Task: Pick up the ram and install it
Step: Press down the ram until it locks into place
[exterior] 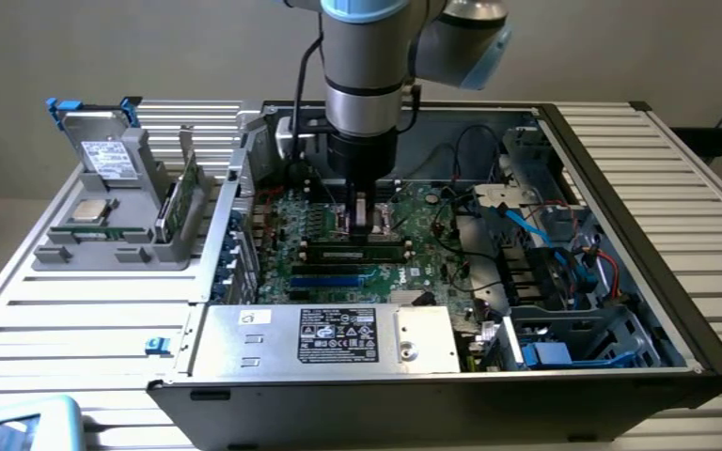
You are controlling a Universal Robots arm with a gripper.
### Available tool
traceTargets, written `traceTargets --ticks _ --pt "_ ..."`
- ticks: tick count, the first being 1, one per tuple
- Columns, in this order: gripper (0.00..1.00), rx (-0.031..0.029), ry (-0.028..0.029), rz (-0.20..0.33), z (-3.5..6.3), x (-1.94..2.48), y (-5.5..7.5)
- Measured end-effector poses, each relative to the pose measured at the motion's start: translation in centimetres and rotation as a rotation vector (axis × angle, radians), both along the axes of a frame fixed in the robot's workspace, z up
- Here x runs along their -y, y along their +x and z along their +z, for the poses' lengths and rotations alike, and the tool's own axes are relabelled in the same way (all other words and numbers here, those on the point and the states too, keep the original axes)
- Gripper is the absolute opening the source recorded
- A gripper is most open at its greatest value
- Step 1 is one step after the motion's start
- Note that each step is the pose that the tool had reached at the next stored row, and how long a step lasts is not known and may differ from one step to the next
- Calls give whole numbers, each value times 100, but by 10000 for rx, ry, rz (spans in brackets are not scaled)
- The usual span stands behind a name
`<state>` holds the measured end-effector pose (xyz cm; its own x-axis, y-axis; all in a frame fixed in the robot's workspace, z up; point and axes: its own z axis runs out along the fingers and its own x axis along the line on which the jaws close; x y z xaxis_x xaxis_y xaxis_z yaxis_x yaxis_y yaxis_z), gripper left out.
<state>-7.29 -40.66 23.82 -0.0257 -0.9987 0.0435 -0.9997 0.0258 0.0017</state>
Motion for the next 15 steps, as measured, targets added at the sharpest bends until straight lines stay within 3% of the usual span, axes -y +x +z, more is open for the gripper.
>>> traceTargets --ticks 15 --pt "11 4 -9 159 -119 -20 -37"
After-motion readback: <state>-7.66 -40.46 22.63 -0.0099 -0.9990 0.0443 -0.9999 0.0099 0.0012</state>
